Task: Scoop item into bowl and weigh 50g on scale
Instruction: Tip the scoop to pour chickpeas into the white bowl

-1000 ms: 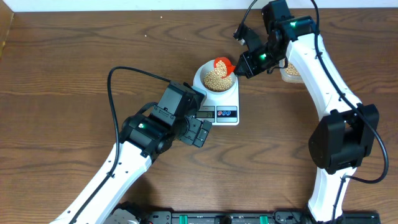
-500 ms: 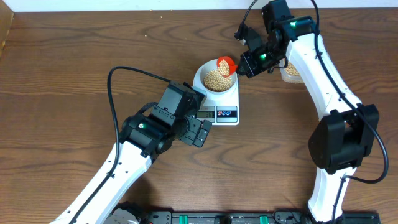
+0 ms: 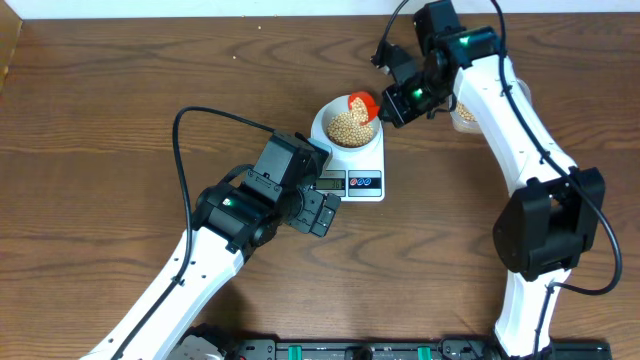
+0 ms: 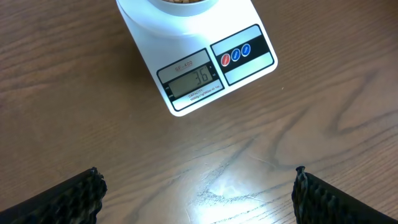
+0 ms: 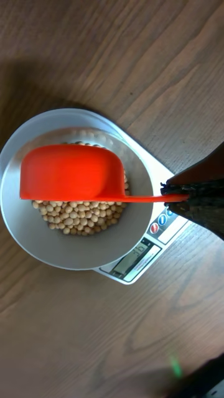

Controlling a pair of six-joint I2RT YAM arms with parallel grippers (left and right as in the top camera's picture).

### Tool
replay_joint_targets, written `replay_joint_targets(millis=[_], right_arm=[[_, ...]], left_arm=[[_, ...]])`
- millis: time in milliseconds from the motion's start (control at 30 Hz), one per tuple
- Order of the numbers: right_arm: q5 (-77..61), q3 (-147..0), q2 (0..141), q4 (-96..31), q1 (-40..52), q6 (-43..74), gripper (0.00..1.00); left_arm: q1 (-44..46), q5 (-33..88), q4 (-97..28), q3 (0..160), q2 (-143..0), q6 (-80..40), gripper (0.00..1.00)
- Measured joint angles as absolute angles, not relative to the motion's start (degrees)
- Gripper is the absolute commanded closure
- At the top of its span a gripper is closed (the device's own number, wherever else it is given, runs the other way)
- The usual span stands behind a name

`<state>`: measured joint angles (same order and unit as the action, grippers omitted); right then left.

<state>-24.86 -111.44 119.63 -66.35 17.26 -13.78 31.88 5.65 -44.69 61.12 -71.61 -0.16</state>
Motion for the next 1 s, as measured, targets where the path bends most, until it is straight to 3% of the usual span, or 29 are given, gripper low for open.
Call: replay_joint_targets(millis=[1000], right_arm=[[-22.0, -111.4, 119.6, -66.1, 18.2, -17.5, 0.99]], left_arm=[[31.9, 5.6, -44.7, 61.1, -71.6, -0.2, 0.02]])
